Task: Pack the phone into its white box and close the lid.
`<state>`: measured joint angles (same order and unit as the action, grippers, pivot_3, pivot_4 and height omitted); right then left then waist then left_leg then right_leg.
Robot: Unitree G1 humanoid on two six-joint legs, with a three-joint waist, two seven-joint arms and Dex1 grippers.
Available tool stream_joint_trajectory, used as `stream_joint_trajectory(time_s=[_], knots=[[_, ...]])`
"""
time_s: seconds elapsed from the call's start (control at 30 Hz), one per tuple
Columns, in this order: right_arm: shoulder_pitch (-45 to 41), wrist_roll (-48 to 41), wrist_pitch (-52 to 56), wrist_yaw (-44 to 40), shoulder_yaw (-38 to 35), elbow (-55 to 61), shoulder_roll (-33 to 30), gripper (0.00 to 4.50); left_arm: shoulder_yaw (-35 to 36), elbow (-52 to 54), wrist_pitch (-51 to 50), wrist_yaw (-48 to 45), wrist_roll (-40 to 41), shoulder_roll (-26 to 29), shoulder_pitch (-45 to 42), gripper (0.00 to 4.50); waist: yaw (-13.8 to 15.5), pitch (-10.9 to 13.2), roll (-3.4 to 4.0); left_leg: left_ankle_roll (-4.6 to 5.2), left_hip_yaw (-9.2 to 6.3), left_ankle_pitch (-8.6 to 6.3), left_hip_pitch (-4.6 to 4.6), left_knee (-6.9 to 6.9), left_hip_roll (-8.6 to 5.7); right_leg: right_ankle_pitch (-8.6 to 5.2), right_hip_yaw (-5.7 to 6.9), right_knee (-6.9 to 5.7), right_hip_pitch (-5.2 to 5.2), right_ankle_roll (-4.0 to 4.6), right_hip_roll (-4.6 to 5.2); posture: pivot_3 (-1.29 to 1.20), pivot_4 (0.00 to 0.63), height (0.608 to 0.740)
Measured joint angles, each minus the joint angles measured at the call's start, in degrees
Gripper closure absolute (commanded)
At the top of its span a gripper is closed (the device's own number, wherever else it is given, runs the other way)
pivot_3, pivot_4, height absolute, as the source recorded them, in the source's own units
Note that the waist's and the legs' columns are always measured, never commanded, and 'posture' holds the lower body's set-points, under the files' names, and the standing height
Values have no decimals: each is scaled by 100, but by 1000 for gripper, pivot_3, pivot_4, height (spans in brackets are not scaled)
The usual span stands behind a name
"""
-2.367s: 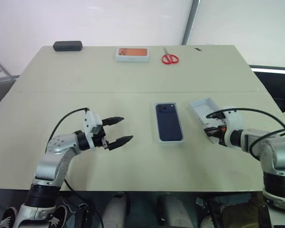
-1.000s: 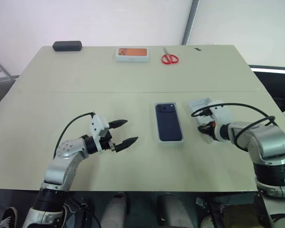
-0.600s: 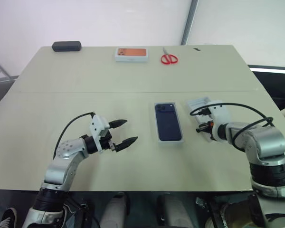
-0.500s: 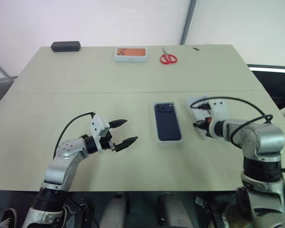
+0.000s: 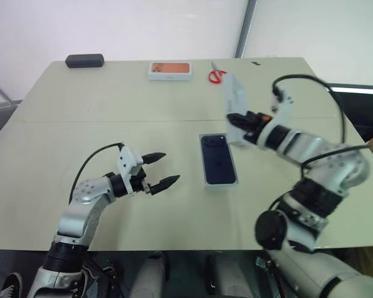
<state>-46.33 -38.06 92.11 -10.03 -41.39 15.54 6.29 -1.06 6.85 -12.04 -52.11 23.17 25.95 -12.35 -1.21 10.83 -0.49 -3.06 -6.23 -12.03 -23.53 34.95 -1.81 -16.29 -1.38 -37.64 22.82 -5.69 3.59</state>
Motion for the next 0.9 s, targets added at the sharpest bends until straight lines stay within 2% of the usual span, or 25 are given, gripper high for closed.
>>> stream_joint_trajectory(time_s=[0.17, 0.37, 0.47, 0.57, 0.67, 0.73, 0.83, 0.9], knots=[[153, -1584, 1, 1153, -320, -64, 138, 4448, 348, -19, 18, 207, 59, -7, -91, 104, 29, 3, 5, 0, 3, 1, -9, 17, -22, 0, -2, 4, -5, -1, 23, 0, 150, 740], [357, -3346, -2, 2532, -396, -396, 147, 4448, 652, -18, 120, 433, 126, -13, -163, 104, -20, 3, 6, 0, 3, 1, -8, 5, -17, 0, -2, 2, 3, -1, 6, 0, 150, 740], [759, -4283, -179, 3172, 73, -587, 135, 4448, 693, -17, 120, 493, 128, -13, -160, 104, -98, 3, 7, 1, 4, 1, -7, 7, -7, 0, -2, -2, 1, 0, 4, 0, 150, 740], [1349, -5465, -858, 3874, 920, -710, 73, 4448, 691, 5, 115, 509, 130, -20, -138, 104, -140, 3, 7, 1, 7, 2, -7, 12, -5, 0, -5, -1, -1, 0, 5, 0, 150, 740], [1742, -6634, -1683, 4434, 1876, -732, -395, 4448, 690, 32, 102, 531, 140, -34, -127, 104, -146, 4, 8, 2, 9, 2, -7, 14, -5, -1, -6, -1, -2, -1, 4, 0, 150, 740], [1771, -7042, -2112, 4580, 2239, -676, -645, 4448, 689, 46, 94, 553, 178, -51, -108, 104, -142, 4, 8, 2, 8, 2, -7, 15, -4, -1, -5, 0, -3, -1, 2, 0, 150, 740], [1938, -7247, -2521, 4563, 2713, -580, -881, 4500, 670, 72, 25, 579, 239, -108, -94, 848, -141, 4, 8, 2, 8, 1, -7, 13, 4, -1, -5, 2, -2, -1, -5, 0, 150, 740], [2031, -7267, -2727, 4514, 2999, -584, -1029, 4500, 623, 79, -33, 576, 267, -127, -94, 1758, -142, 4, 8, 2, 9, 1, -7, 13, 5, -1, -5, 2, -2, -1, -6, 0, 150, 740]])
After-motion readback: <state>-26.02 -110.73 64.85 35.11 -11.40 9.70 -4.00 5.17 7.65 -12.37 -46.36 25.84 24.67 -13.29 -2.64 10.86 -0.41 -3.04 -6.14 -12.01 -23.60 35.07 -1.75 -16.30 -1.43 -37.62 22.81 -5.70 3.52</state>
